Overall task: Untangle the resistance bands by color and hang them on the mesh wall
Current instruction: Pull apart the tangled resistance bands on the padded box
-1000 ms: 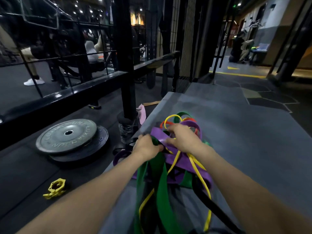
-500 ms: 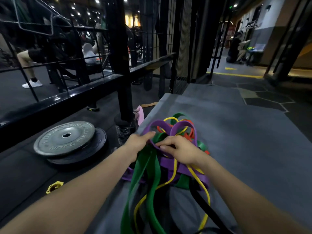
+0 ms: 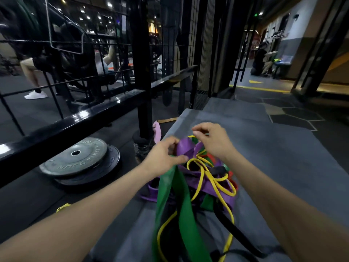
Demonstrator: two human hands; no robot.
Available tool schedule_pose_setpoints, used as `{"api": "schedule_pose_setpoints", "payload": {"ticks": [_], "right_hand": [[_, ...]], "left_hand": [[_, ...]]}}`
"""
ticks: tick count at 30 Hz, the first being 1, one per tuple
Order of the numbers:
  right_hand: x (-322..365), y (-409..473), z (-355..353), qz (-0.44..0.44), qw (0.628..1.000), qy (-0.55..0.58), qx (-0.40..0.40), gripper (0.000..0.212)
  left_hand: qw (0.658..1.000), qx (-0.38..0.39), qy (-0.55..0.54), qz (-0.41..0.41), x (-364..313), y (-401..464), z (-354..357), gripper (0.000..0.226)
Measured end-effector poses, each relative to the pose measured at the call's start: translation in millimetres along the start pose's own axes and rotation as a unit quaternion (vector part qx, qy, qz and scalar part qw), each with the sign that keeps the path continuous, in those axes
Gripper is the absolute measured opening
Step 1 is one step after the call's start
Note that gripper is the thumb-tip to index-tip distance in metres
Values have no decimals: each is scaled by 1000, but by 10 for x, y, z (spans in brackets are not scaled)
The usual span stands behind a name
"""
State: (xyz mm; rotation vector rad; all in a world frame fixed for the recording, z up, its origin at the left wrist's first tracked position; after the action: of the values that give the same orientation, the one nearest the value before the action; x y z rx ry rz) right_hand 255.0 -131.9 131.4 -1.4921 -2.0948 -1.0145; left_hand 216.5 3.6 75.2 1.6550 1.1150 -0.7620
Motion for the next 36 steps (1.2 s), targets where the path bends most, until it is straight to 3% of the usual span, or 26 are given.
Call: {"api": "schedule_pose_setpoints", "payload": {"ticks": [5, 8, 10, 14, 18, 23, 25, 28, 31, 36], "right_hand": [[18, -105, 272, -3, 987, -46, 156, 24], [-162, -226, 443, 10, 966, -142, 218, 34], [-298, -320, 489, 18, 952, -197, 233, 30], [-453, -464, 481, -8, 946, -240, 217, 17], [-679, -524, 347, -17, 952, -248, 178, 24], [-852, -608, 228, -32, 964, -207, 164, 24], [-880, -630, 227, -36, 967, -195, 163, 24], [-875, -657, 231, -37, 969, -183, 161, 26], [-864, -670, 215, -34, 970, -183, 158, 27], [-798, -740, 126, -35, 970, -182, 158, 25]], "left_hand": [[986, 119, 116, 34, -29, -162, 255, 41], [966, 154, 200, 63, -96, -249, 319, 28], [972, 106, 201, 58, -76, -223, 207, 16], [982, -21, 177, -63, 338, -102, -123, 12], [963, -35, 234, -126, 572, -6, -66, 34], [918, 40, 309, -245, 864, 51, 205, 79], [920, 33, 287, -263, 908, 50, 257, 62], [946, -45, 166, -276, 859, 41, 187, 29], [957, -112, 26, -266, 785, 73, 33, 48], [968, -87, -62, -227, 483, 164, -72, 60]]}}
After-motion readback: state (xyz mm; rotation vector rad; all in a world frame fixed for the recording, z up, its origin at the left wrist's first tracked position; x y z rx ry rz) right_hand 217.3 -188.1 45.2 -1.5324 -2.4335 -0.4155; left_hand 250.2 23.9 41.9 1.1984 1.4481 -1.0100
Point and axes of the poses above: each hand's wrist, its own y-axis towards the middle knuckle, its own z-axis out of the palm, x = y × z, the point moved 8 cm from there along y, towards the middle knuckle, and after that the axes turned 8 degrees about z, right-handed, at the moved point
